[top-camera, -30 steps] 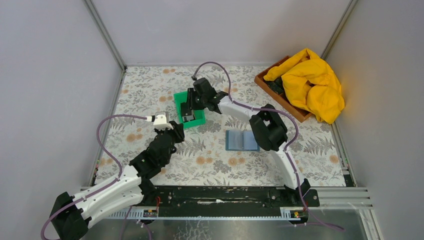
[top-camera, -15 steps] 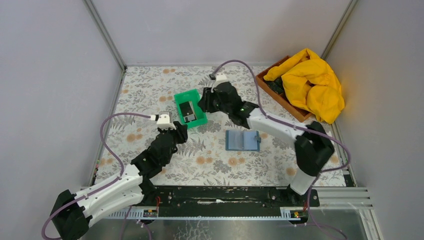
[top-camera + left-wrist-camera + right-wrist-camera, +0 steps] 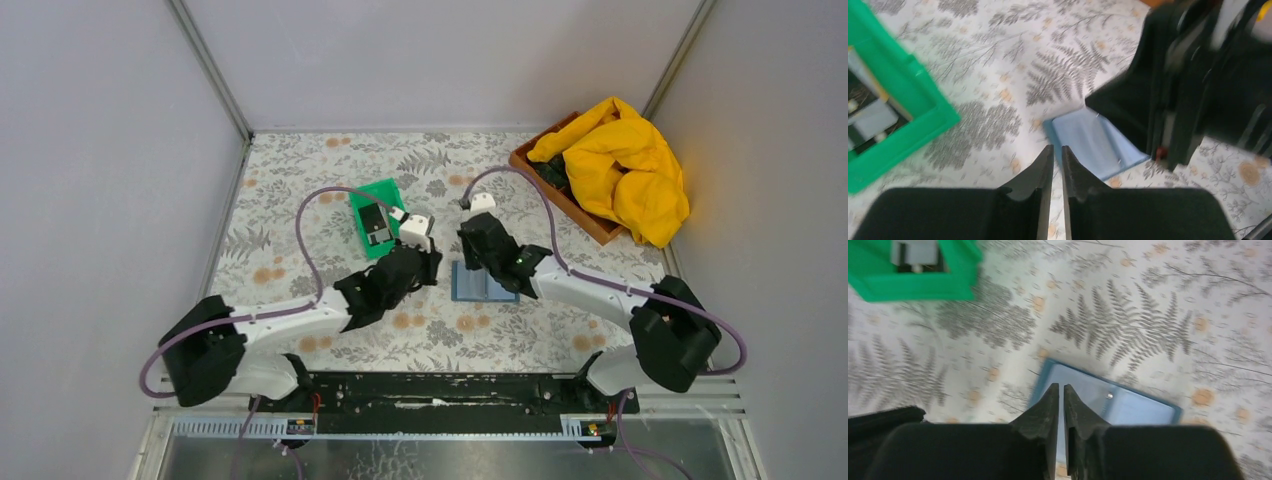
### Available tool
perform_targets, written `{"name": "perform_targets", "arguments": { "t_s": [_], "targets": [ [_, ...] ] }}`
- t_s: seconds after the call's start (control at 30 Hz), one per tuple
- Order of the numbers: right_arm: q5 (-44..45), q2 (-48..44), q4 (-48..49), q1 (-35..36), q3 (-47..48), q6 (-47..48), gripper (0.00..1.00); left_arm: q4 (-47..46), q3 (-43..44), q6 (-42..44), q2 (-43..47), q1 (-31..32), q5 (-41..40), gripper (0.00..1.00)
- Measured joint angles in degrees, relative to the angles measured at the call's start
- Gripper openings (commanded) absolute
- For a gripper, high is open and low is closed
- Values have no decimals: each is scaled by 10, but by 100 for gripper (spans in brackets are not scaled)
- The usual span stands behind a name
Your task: Take the credit cards out of the card holder
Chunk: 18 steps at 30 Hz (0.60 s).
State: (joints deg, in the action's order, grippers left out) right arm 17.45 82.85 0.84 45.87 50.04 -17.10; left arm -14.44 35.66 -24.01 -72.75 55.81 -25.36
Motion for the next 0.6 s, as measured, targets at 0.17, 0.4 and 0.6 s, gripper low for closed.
{"name": "perform_targets", "arguments": {
  "t_s": [0.17,0.4,0.6],
  "targets": [
    [48,-24,-22,0,-38,9,0,-65,63,-46,-94,-73,132,1],
    [36,-74,1,-83,-135,-25,15,-121,49,-94,-217,-123,280,38],
    [9,-88,22,-132,-167,-46,13,-143,49,-105,-250,-107,335,36]
  ]
}}
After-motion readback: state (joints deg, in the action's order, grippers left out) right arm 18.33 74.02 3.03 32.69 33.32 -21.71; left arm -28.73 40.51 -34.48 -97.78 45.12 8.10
